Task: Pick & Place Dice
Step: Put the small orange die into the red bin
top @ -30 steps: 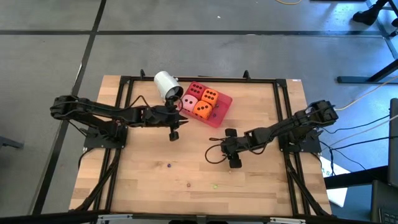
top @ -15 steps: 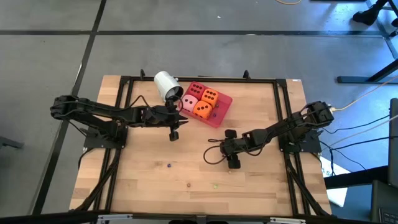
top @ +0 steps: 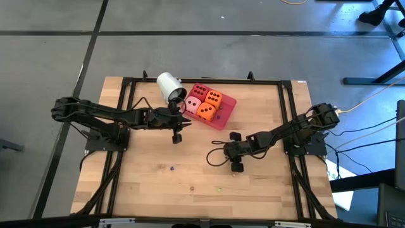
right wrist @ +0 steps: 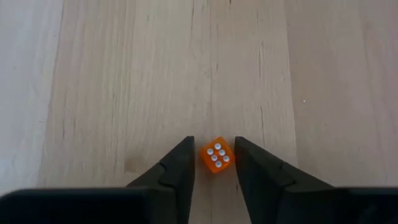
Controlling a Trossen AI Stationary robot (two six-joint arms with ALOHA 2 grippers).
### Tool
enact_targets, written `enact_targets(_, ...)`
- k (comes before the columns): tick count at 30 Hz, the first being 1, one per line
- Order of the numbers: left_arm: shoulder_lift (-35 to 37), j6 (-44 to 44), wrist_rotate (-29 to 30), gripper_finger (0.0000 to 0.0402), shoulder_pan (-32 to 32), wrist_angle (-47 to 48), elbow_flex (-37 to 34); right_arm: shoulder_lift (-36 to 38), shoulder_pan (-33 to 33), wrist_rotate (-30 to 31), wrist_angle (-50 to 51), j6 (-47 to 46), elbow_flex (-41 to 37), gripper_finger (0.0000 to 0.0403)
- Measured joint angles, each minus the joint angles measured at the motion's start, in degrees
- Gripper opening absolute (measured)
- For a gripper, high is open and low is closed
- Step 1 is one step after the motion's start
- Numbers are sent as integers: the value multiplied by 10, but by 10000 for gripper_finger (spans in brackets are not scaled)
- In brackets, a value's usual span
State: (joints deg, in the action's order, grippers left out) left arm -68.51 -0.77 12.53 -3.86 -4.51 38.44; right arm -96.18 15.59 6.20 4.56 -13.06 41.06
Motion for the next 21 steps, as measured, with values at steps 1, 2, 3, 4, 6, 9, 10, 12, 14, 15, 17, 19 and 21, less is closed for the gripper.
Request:
enact_targets(1,0,0,0,52,0,0,0,0,0,0,0,0,0,108)
enact_targets(2,0,0,0,52,0,0,0,0,0,0,0,0,0,104)
enact_targets(3,0,0,0,52,0,0,0,0,0,0,0,0,0,100)
enact_targets(4,0,0,0,51,0,0,0,0,0,0,0,-1,0,96)
enact_targets(6,0,0,0,49,0,0,0,0,0,1,-4,0,-1,93)
enact_targets(9,0,0,0,47,0,0,0,-1,0,2,-16,1,-2,91)
enact_targets(10,0,0,0,47,0,0,0,-2,0,3,-24,5,-2,91)
enact_targets(12,0,0,0,47,0,0,0,-3,0,10,-39,19,-2,91)
enact_targets(14,0,0,0,47,0,0,0,-2,0,36,-53,36,-2,91)
enact_targets(15,0,0,0,47,0,0,0,-2,-1,51,-59,48,-2,91)
enact_targets(17,0,0,0,48,0,0,0,-2,-4,81,-80,77,-2,91)
enact_targets(19,0,0,0,49,0,0,0,-2,-11,106,-111,109,-1,91)
enact_targets(21,0,0,0,49,0,0,0,-2,-18,128,-126,147,11,91)
